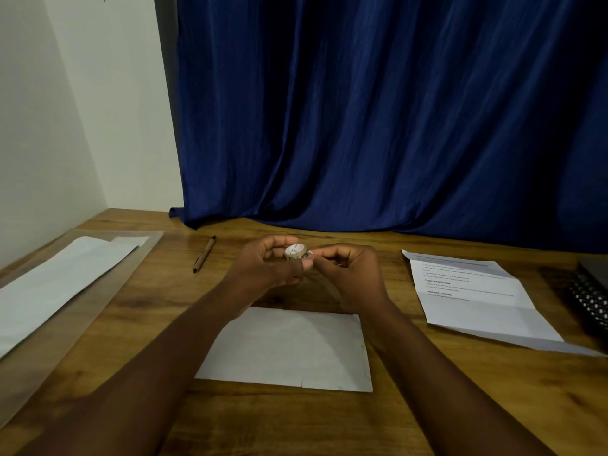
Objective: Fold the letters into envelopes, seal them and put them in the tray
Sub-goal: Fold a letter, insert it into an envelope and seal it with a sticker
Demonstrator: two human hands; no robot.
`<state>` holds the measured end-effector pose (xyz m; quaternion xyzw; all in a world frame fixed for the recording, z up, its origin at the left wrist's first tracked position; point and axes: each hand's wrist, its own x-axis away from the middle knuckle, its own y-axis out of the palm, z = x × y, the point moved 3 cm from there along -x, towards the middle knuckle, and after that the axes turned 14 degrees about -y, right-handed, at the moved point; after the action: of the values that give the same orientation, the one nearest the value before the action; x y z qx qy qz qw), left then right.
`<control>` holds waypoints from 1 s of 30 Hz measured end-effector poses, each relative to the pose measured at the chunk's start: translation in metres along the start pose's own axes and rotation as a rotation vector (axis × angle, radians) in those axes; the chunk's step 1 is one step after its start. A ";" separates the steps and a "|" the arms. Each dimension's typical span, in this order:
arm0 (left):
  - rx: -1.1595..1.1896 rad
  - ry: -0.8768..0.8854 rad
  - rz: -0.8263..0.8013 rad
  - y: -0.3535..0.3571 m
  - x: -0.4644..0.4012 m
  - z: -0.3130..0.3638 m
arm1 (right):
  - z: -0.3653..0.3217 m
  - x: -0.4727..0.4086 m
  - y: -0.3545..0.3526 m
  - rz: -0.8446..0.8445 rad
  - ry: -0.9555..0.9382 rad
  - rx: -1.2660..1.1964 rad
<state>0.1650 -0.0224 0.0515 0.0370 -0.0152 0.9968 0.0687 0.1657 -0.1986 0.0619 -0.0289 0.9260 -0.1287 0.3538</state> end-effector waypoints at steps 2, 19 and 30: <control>-0.041 0.006 0.072 0.001 0.000 -0.001 | -0.001 0.002 0.003 -0.017 -0.026 0.035; 0.019 -0.030 0.011 -0.009 -0.007 -0.007 | 0.011 0.000 0.004 0.033 0.204 -0.179; -0.039 -0.020 -0.015 -0.010 -0.010 -0.009 | 0.008 0.001 0.004 0.067 0.245 -0.239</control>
<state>0.1758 -0.0133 0.0419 0.0458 -0.0351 0.9954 0.0768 0.1704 -0.1970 0.0546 -0.0243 0.9713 -0.0083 0.2366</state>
